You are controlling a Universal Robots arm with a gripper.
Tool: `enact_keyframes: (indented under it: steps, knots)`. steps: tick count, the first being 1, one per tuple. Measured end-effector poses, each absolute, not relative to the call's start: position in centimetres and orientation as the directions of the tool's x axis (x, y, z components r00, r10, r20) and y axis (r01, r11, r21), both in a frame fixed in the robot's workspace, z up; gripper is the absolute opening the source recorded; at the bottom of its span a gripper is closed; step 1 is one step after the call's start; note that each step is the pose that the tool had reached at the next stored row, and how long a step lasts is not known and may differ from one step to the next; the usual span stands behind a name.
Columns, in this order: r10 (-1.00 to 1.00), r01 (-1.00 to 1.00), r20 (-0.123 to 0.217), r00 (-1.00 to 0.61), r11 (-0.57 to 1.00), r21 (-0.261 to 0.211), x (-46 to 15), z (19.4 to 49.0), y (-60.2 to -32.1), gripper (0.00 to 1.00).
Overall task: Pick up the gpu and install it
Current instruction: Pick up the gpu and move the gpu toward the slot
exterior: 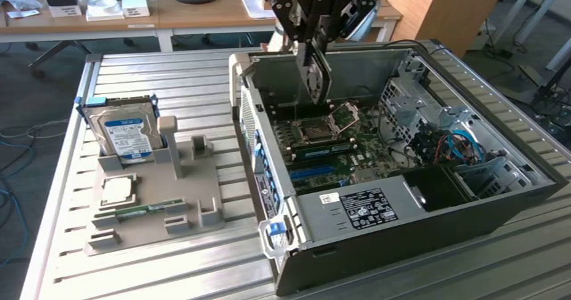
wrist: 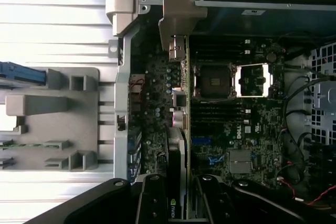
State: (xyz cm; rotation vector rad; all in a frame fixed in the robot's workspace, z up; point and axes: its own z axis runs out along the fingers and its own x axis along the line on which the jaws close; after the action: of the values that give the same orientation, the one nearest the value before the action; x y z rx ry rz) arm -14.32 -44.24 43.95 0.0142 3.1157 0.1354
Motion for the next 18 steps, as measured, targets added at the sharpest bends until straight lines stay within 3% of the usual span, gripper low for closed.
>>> enact_keyframes:
  steps: [18]
  knots:
    - [0.01,0.008,-0.023,-1.0,0.996,0.089,-11.8,43.9,-44.2,0.27]
